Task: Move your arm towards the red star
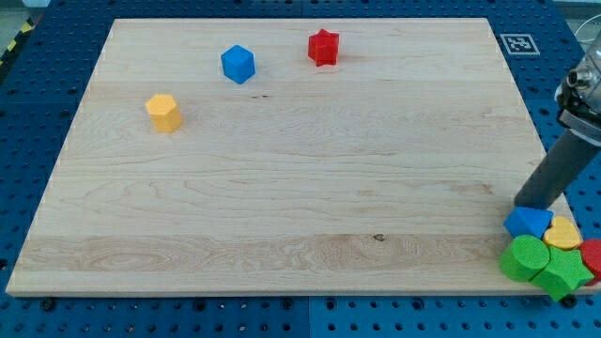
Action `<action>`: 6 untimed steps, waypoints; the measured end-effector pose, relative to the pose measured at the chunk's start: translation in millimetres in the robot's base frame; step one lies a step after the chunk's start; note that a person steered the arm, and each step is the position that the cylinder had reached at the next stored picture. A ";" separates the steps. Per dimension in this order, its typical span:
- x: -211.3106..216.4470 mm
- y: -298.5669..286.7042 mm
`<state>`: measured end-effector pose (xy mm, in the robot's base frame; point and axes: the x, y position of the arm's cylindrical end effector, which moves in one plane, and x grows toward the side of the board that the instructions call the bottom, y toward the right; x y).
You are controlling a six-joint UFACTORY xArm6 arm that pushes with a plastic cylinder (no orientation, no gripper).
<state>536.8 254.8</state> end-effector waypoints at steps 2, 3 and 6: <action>-9.8 -5.8; -44.1 -56.0; -142.7 -187.9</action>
<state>394.0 66.9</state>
